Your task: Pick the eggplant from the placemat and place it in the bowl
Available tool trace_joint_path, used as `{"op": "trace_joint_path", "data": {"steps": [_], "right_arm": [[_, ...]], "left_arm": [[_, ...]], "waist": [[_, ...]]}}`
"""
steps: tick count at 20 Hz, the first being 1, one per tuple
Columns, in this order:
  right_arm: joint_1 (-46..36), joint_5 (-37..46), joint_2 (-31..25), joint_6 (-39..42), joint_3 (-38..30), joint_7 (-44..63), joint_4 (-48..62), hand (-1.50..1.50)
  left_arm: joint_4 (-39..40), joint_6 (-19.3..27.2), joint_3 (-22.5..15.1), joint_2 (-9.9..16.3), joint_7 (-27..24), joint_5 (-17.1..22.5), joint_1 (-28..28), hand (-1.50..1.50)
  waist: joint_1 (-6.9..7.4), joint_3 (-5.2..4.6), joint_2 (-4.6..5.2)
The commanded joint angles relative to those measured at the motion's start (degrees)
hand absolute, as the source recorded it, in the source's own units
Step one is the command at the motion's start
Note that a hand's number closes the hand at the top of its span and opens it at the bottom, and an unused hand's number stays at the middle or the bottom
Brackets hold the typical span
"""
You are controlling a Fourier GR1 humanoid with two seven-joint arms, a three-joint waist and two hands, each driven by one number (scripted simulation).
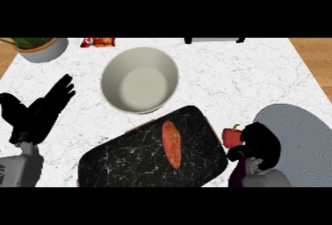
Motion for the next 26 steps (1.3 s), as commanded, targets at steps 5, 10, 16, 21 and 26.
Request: {"op": "trace_joint_path", "data": {"steps": [5, 10, 16, 21, 26], "right_arm": [[-0.84, 8.9, 2.5, -3.44, 14.59, 18.76, -10.57, 1.5], [-2.45, 14.7, 2.52, 0.3, 20.22, 22.72, -13.68, 1.5], [-4.03, 19.46, 2.52, 3.94, 23.45, 24.5, -17.15, 1.5], [-8.18, 21.05, 2.52, 3.33, 23.67, 24.53, -20.87, 1.5], [-12.2, 22.07, 2.52, 3.95, 20.99, 24.54, -22.3, 1.5]], "left_arm": [[-0.5, -0.11, -0.56, 0.06, 0.42, -0.3, -0.77, 0.0], [-0.15, -0.48, -1.13, -0.32, 0.6, -0.22, -0.7, 0.0], [-0.54, -0.49, -1.1, 0.28, 0.9, -0.48, -1.81, 0.0], [-0.12, -0.94, -2.0, -0.37, 0.82, -0.54, -1.63, 0.0], [-0.08, -0.98, -1.41, -0.33, 0.69, 0.13, -2.22, 0.0]], "waist": [[1.53, 0.19, 0.07], [2.08, -0.01, 0.41], [2.08, 0.05, 0.69], [2.95, 0.16, 1.1], [4.04, 0.21, 1.55]]}}
